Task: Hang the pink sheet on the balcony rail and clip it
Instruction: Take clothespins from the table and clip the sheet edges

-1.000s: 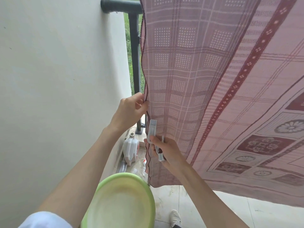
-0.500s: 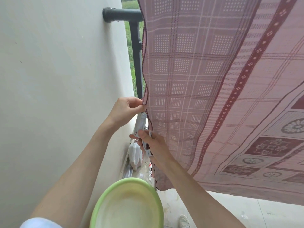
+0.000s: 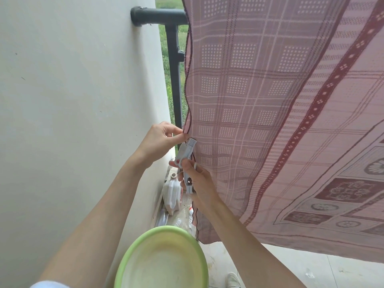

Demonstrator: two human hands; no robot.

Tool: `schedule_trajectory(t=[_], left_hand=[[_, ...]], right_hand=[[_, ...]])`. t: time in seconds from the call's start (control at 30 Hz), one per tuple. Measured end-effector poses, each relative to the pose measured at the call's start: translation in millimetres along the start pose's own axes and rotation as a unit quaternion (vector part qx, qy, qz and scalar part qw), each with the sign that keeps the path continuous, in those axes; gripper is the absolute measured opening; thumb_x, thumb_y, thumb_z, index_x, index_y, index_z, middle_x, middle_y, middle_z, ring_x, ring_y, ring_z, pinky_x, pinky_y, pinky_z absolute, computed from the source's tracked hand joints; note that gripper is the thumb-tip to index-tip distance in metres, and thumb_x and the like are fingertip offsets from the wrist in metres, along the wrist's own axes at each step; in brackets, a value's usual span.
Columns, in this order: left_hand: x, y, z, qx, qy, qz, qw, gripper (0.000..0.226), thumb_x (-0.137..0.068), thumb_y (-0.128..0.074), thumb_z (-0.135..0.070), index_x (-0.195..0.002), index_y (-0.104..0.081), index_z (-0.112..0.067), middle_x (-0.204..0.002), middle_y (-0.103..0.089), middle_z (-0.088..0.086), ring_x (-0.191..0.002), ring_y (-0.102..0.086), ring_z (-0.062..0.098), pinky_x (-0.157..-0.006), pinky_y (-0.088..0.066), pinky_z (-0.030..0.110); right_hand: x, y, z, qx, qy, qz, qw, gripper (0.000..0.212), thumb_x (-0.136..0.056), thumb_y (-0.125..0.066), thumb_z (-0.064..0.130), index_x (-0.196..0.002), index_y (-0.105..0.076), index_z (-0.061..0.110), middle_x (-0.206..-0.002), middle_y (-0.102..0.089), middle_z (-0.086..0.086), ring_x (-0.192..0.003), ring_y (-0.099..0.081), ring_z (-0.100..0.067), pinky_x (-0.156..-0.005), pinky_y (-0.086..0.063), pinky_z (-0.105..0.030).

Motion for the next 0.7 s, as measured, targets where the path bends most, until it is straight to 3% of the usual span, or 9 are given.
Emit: schedule_trajectory(t=[0.1,0.23,0.37,0.5,0.6,0.7], left_hand=[[-2,0,2,-0.001,0.003,-0.012,1.000,0.016,-0.079,-0.070,-0.031,-0.079,-0.071,-0.015,-0.086,-0.051,-0.004,-0.072,-0.041,0.011,-0.066,-0.037,0.020],[-3,-1,5,-0.008,0.003,-0.012,1.000,0.020,-0.080,-0.069,-0.031,-0.078,-0.068,-0.012,-0.084,-0.050,-0.003,-0.070,-0.042,0.010,-0.063,-0.036,0.015],[4,-6,8,0.018,-0.003,-0.016,1.000,0.015,-0.083,-0.066,-0.027,-0.074,-0.060,-0.016,-0.077,-0.056,-0.003,-0.063,-0.047,0.002,-0.061,-0.037,0.008],[19,-8,29,0.051,0.009,-0.048,0.998,0.012,-0.085,-0.063,-0.026,-0.077,-0.062,-0.018,-0.074,-0.059,-0.007,-0.062,-0.050,-0.004,-0.057,-0.036,0.004],[37,-17,65,0.090,0.047,-0.090,0.991,0.006,-0.086,-0.063,-0.022,-0.080,-0.061,-0.022,-0.076,-0.059,-0.006,-0.058,-0.050,-0.009,-0.055,-0.039,0.005],[57,-35,107,0.109,0.096,-0.107,0.984,0.008,-0.087,-0.061,-0.017,-0.083,-0.060,-0.023,-0.079,-0.060,-0.005,-0.067,-0.054,-0.006,-0.061,-0.043,0.009]], right_hand=[[-4,-3,-1,-0.033,0.002,-0.001,0.999,0.021,-0.089,-0.057,0.024,-0.105,-0.063,0.012,-0.110,-0.069,-0.007,-0.050,-0.048,-0.003,-0.050,-0.036,-0.016],[-7,-6,-1,-0.027,-0.002,0.011,1.000,0.013,-0.087,-0.059,0.026,-0.095,-0.064,0.018,-0.117,-0.067,-0.004,-0.046,-0.042,-0.007,-0.049,-0.034,-0.018],[-4,0,2,0.026,-0.008,0.004,1.000,0.031,-0.072,-0.064,0.041,-0.095,-0.066,0.021,-0.101,-0.072,-0.006,-0.042,-0.038,-0.010,-0.048,-0.034,-0.021],[-2,18,-6,0.053,-0.023,-0.007,0.998,0.035,-0.088,-0.058,0.032,-0.117,-0.058,0.013,-0.092,-0.067,-0.010,-0.047,-0.050,-0.004,-0.056,-0.038,-0.023],[2,33,-23,0.037,-0.087,-0.032,0.995,0.021,-0.095,-0.048,0.028,-0.097,-0.058,0.011,-0.086,-0.066,-0.008,-0.049,-0.049,-0.007,-0.058,-0.039,-0.024],[9,55,-51,0.089,-0.124,-0.047,0.987,0.020,-0.096,-0.044,0.023,-0.086,-0.058,0.012,-0.088,-0.067,-0.006,-0.059,-0.051,-0.013,-0.063,-0.038,-0.032]])
Point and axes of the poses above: each hand's wrist, its own x-axis away from the middle knuckle, its own y-axis out of the back of the hand, z = x × y, the point moved 1 cm from there along -x, towards the middle knuckle
